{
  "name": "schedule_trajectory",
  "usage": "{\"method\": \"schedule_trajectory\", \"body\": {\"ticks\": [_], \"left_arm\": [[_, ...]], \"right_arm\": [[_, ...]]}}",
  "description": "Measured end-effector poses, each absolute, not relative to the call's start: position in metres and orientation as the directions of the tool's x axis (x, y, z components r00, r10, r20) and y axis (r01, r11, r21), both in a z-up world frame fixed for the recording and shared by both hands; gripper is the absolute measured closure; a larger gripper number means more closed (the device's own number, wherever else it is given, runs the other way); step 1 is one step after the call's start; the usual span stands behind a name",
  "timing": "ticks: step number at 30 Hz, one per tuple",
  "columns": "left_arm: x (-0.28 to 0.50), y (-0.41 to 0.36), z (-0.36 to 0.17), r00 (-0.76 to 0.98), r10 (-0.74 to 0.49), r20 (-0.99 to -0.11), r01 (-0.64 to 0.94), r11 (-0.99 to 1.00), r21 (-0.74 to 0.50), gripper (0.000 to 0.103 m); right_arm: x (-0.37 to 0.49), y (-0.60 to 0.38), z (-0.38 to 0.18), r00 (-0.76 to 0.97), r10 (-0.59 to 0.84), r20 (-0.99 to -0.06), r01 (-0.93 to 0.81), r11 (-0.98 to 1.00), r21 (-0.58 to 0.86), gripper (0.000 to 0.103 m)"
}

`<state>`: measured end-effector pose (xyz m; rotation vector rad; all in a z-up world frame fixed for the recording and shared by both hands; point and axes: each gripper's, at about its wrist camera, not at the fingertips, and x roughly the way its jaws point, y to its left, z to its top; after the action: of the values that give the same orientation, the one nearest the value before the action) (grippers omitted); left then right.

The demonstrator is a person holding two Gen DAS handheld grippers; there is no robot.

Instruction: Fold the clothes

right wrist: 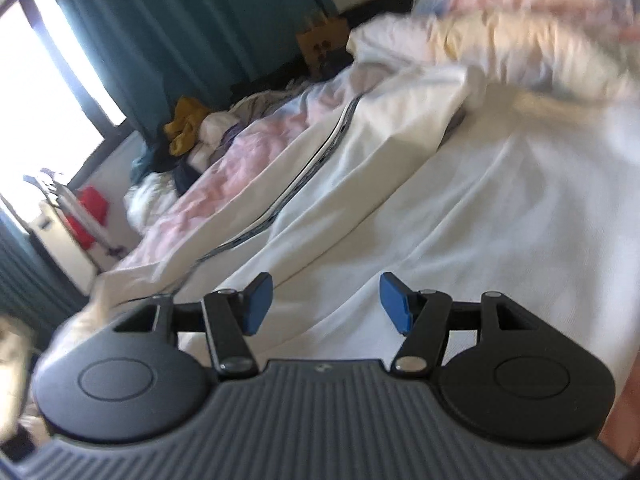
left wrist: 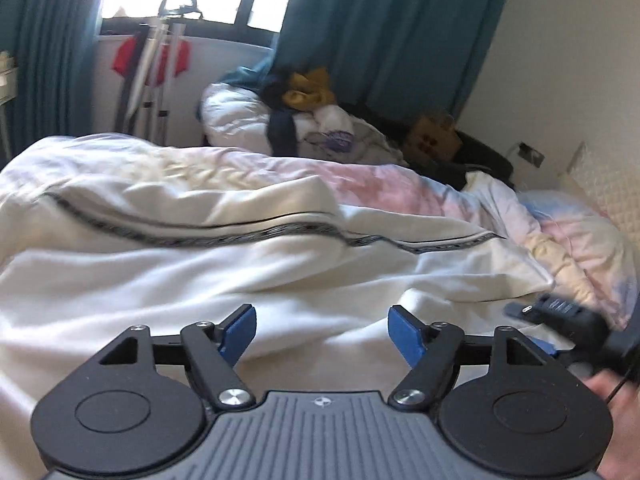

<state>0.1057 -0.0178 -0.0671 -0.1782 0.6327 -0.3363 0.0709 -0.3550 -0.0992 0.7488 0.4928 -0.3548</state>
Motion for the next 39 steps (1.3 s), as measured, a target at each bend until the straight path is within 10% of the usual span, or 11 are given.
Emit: {"method": "schedule_trajectory", "body": {"ticks": [21,24,26,28,39], "left_arm": [[0.161,0.034,-0.115,0.709,-0.337,-0.619,0.108,0.92,-0.377,0.025],[0.173,0.035,-0.124,0.69,-0.355,-0.63,0.099,0.91,-0.404,0.025],[0.176,0.034,-0.126,0.69,-0.365,-0.625,0.109,0.906,-0.409,0.025],[0.176,0.035,-0.126,0.692,-0.368,-0.621,0.115,0.905,-0.409,0.025],[0.162,0.039,-0.112,0.732,-0.365,-0.575,0.13,0.904,-0.408,0.025]], "right_arm": [[0.191,-0.595,-0.151,0.733,-0.146,-0.664,0.668,0.336,0.664,0.041],[0.218,-0.59,-0.13,0.711,-0.214,-0.67,0.681,0.446,0.581,0.053],[0.238,-0.581,-0.111,0.681,-0.245,-0.69,0.69,0.53,0.493,0.089],[0.255,-0.574,-0.086,0.675,-0.256,-0.692,0.677,0.588,0.444,0.092],[0.233,-0.574,0.023,0.912,-0.248,-0.327,0.393,0.757,0.521,0.098]]}}
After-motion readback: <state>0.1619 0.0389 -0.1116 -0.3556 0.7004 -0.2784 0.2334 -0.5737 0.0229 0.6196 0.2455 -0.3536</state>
